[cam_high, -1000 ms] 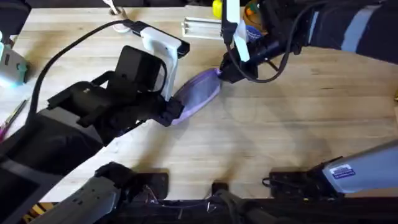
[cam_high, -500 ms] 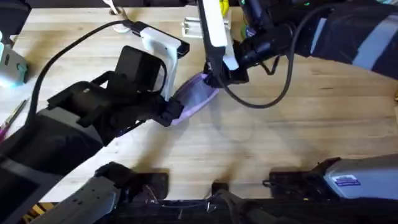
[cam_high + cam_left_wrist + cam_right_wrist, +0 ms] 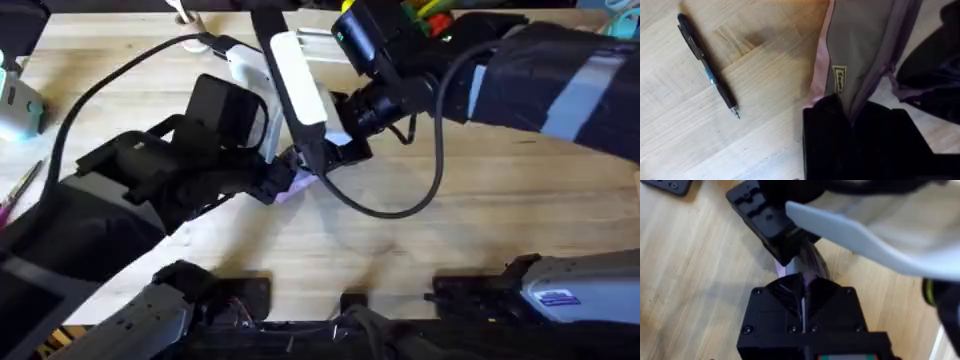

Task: Unzip the bag, pick up the pens from the table one at a time and place them inside, then zip the bag closed.

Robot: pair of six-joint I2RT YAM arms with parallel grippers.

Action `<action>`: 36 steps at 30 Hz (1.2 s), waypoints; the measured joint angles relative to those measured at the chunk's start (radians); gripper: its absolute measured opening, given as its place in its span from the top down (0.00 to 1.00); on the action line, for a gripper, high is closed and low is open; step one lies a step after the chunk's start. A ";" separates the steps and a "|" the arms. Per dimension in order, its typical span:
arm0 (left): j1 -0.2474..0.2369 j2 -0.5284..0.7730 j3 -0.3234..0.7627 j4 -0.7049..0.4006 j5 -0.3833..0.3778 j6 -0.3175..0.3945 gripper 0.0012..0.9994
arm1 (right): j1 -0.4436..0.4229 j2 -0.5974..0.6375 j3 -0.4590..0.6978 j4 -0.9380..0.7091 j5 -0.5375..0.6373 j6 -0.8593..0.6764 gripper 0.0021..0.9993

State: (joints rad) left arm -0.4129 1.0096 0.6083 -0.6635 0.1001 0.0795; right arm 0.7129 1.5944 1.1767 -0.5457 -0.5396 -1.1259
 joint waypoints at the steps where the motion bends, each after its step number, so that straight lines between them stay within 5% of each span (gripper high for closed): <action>1: 0.000 0.000 0.000 -0.001 0.000 0.000 0.96 | 0.009 0.000 0.000 0.000 0.000 0.000 0.97; 14: 0.000 0.000 0.000 -0.002 0.000 0.000 0.96 | 0.033 0.000 0.000 -0.005 0.005 0.000 0.93; 16: 0.000 0.000 0.000 -0.002 0.000 0.003 0.96 | 0.027 0.000 0.000 -0.008 0.002 -0.002 0.77; 21: 0.000 0.000 0.000 0.001 0.000 0.003 0.96 | -0.001 0.000 0.001 -0.012 -0.030 -0.005 0.07; 34: 0.000 0.000 0.000 0.001 0.000 0.003 0.96 | -0.189 -0.032 0.001 -0.092 -0.091 -0.007 0.01; 35: 0.000 0.000 0.000 0.002 -0.001 0.005 0.92 | -0.199 -0.038 0.001 -0.092 -0.091 -0.007 0.01; 36: 0.000 0.000 0.000 0.001 0.000 0.004 0.52 | -0.222 -0.044 0.001 -0.106 -0.094 -0.007 0.01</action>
State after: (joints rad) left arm -0.4129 1.0096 0.6083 -0.6628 0.0998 0.0833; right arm 0.4912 1.5505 1.1778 -0.6514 -0.6340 -1.1328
